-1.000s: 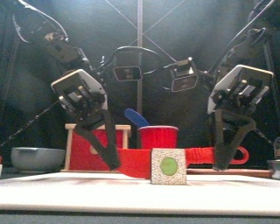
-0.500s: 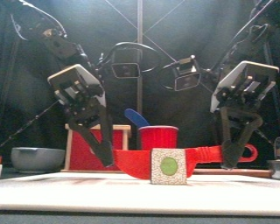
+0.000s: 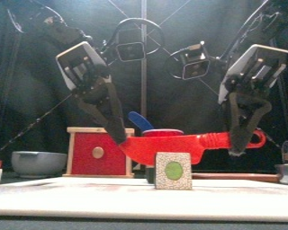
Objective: Cut the sushi into 4 pieces with the knife
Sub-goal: Cut the sushi into 4 pieces
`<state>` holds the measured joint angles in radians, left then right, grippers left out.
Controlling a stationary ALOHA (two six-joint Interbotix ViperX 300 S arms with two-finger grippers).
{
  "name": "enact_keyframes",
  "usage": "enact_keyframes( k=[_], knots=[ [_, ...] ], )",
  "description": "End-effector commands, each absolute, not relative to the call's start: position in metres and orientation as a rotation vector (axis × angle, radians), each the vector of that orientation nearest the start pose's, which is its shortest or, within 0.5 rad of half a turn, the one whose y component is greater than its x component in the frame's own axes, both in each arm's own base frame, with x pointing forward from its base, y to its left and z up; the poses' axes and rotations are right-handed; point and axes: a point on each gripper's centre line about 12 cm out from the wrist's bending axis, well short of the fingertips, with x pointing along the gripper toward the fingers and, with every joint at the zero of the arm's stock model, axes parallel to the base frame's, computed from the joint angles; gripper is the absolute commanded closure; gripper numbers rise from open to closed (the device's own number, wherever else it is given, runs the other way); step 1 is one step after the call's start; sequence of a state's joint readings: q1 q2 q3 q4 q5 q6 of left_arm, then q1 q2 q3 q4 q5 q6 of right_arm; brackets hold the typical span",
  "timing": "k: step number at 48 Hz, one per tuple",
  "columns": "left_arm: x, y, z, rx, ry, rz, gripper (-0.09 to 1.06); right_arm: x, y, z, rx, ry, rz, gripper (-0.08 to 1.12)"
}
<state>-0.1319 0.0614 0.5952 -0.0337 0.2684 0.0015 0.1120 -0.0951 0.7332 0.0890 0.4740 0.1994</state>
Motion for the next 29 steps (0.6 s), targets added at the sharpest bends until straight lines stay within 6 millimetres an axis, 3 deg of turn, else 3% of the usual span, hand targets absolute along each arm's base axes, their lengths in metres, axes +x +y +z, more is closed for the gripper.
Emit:
enact_keyframes(
  k=[1,29],
  knots=[
    [0.390,-0.052,0.169,0.024,0.854,-0.118,0.32,0.315,0.040,0.173,0.227,1.070,-0.010,0.90],
    [0.386,-0.050,0.188,-0.003,0.795,-0.108,0.33,0.224,0.041,0.210,0.423,1.124,0.023,0.88]
  ],
)
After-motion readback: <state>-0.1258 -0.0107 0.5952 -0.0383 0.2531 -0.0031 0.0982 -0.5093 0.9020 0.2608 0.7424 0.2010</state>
